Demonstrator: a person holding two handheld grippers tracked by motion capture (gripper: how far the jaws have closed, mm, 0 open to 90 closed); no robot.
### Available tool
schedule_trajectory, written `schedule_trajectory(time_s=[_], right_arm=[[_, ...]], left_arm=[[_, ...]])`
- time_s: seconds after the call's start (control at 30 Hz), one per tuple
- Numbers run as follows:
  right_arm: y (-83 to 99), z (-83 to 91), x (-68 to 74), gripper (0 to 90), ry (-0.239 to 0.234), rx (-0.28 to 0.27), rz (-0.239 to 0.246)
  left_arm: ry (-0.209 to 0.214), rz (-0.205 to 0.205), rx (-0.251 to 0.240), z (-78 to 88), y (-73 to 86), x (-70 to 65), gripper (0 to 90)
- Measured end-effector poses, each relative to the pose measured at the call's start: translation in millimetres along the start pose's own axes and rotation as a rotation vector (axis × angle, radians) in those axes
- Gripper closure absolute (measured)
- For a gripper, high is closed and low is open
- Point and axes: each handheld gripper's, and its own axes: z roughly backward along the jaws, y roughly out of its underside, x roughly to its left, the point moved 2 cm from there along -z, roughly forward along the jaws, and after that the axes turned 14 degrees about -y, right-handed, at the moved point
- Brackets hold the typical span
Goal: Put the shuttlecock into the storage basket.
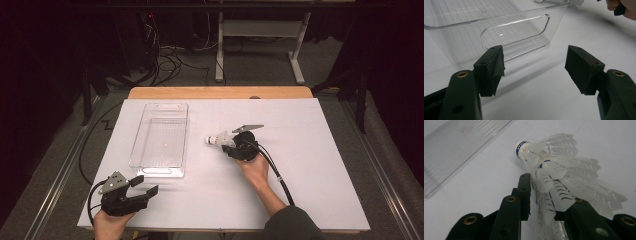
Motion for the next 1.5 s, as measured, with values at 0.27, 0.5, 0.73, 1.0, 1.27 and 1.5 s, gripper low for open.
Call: schedule_trajectory(time_s=[0.27, 0.5, 0.73, 1.0, 1.27, 1.5], right_arm=[[0.2, -0.2, 0.6, 83.1, -0.007, 0.008, 0.01], [0.6, 0.7, 2.4, 87.7, -0.008, 0.016, 0.013], [0.9, 1.3, 3.7, 88.7, -0.005, 0.025, 0.021], [0.6, 3.6, 6.1, 89.2, -0.009, 0.031, 0.035], [-0.7, 7.2, 8.0, 89.3, -0.013, 0.028, 0.042], [-2.2, 12.0, 9.4, 89.3, -0.013, 0.027, 0.044]], left_arm=[[0.0, -0.001, -0.001, -0.1, 0.0, 0.2, 32.4], [-0.001, -0.002, -0.001, 0.0, -0.1, 0.2, 32.4], [-0.002, 0.001, -0.001, 0.1, 0.1, 0.1, 32.4], [-0.004, -0.001, -0.001, 0.2, 0.1, 0.1, 32.4], [-0.005, -0.002, -0.003, 0.2, -0.1, 1.1, 32.4], [-0.008, 0.001, -0.003, 0.2, -0.1, 1.8, 32.4]])
